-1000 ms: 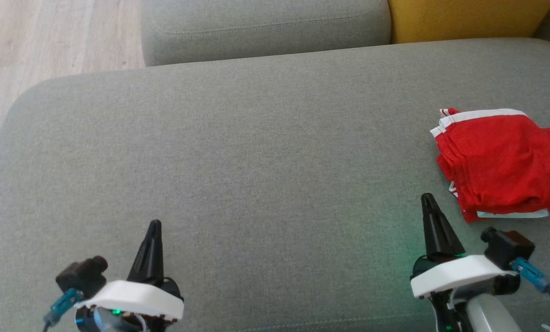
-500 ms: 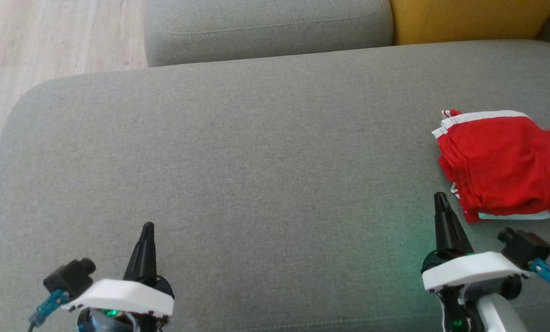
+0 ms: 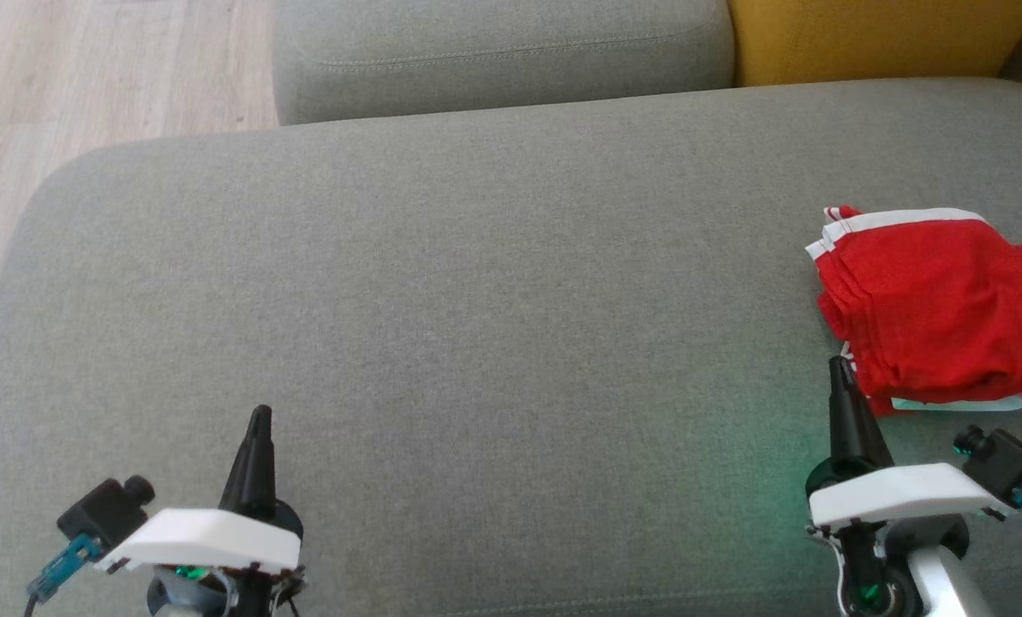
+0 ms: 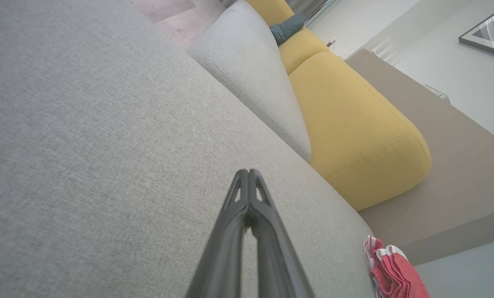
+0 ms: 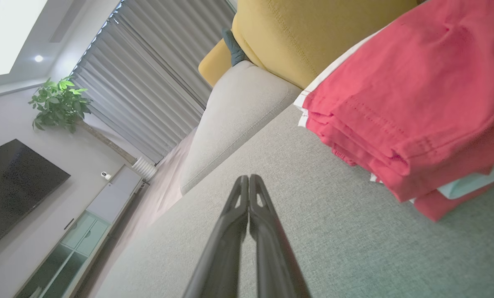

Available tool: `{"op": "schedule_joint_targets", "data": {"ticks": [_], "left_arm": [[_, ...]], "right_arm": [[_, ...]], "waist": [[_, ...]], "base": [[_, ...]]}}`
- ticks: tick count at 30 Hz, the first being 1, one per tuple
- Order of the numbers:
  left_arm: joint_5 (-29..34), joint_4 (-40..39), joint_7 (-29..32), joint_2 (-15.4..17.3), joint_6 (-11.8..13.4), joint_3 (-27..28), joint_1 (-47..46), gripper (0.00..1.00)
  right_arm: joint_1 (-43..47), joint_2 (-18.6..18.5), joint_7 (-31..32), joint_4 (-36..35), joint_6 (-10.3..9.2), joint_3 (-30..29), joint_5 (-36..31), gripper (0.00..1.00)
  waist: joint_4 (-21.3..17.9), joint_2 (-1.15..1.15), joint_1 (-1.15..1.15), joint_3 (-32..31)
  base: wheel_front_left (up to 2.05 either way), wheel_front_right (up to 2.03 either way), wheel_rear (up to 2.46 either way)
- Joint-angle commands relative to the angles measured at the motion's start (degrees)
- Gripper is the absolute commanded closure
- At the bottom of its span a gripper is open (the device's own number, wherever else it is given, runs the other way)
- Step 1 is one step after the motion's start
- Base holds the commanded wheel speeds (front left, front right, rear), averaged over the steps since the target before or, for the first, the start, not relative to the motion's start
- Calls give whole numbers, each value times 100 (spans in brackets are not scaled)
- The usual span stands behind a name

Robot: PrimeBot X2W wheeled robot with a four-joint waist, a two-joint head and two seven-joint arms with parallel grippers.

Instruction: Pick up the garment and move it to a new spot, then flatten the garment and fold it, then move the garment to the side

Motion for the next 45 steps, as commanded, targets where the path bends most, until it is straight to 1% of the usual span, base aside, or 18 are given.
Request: {"op": "schedule_joint_targets", "data": {"ticks": [1, 45], "left_arm": [[-117, -167, 17, 76, -63, 154, -297, 100], [-2672, 4, 728, 106, -255, 733, -580, 100]], "right_arm": [[-273, -83, 33, -213, -2, -10, 139, 100], [-277, -92, 743, -347, -4, -530, 3013, 100]], "waist": [[2, 0, 0, -1], [106, 0, 0, -58]], "base": [[0, 0, 0], [0, 0, 0]]}}
